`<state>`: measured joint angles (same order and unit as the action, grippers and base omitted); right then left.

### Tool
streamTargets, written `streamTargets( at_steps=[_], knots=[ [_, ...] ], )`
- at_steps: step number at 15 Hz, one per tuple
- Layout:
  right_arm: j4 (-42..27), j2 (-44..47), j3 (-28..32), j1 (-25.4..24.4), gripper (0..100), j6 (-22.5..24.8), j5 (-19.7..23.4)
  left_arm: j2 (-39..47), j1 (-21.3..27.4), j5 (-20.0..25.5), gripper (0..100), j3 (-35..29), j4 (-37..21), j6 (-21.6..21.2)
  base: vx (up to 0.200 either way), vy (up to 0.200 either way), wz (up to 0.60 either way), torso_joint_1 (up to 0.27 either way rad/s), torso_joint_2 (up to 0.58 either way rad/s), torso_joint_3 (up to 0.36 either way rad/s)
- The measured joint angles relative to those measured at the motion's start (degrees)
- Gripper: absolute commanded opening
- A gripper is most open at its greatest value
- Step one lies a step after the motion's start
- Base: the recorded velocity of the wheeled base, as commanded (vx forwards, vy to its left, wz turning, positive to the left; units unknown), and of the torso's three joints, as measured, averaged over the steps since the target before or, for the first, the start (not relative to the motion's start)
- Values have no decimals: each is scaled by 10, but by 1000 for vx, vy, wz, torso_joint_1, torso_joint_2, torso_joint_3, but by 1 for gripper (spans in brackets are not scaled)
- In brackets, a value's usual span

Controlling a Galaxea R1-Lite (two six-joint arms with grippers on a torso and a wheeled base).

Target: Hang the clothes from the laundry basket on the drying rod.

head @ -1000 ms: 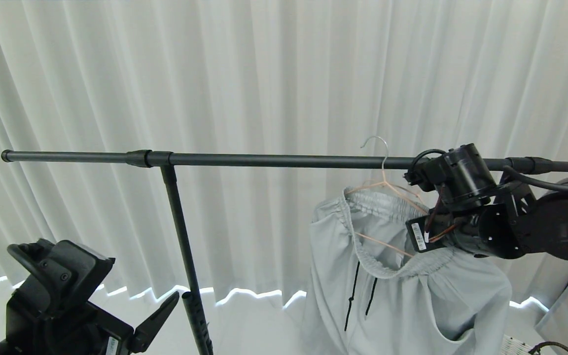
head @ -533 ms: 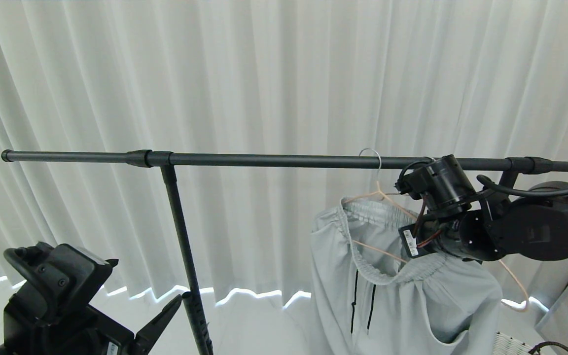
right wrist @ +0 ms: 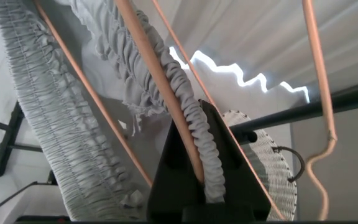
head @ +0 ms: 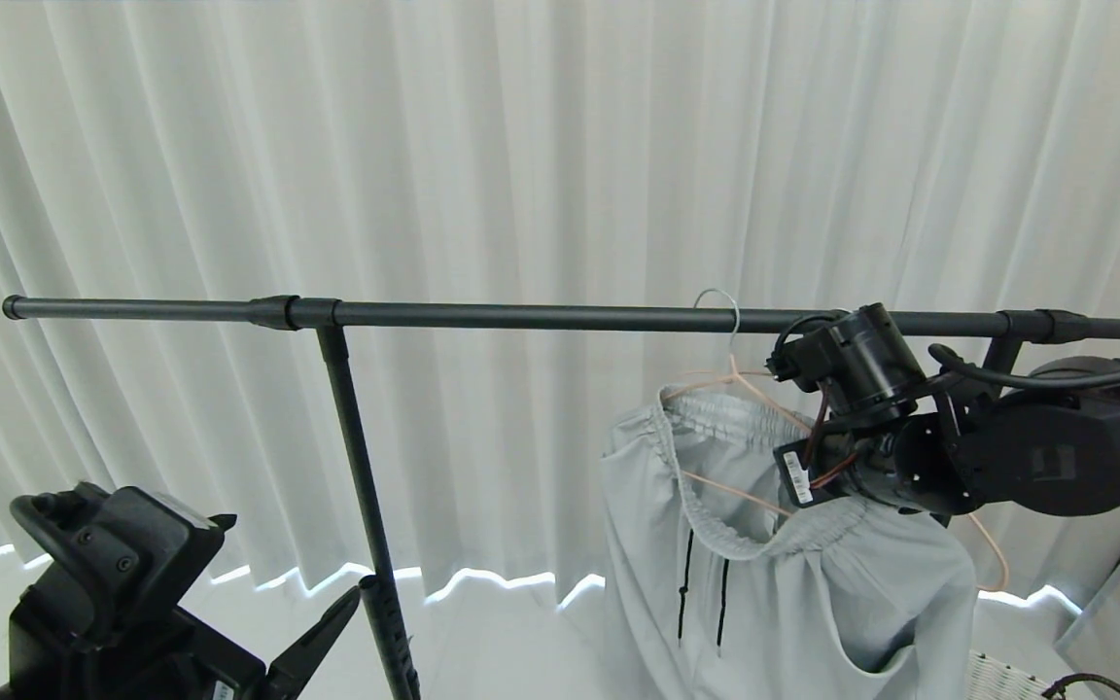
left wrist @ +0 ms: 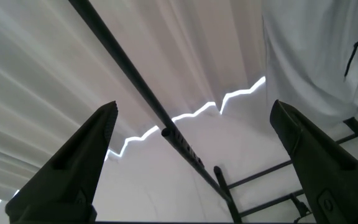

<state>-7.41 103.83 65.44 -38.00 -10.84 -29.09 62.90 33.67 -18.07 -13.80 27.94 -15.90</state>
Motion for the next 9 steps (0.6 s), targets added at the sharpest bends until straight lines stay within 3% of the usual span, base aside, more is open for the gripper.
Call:
streamTargets(
  at_steps=[1,9],
  knots=[
    [0,2,-1,0,100,-2,0,0,0,0,100,0,0,0,0,0,0,0,0,0],
    [-11,-34,-9,-10,100,-44,2,-2,-9,-1,100,4,0,5,0,0,0,0,0,0]
  ],
)
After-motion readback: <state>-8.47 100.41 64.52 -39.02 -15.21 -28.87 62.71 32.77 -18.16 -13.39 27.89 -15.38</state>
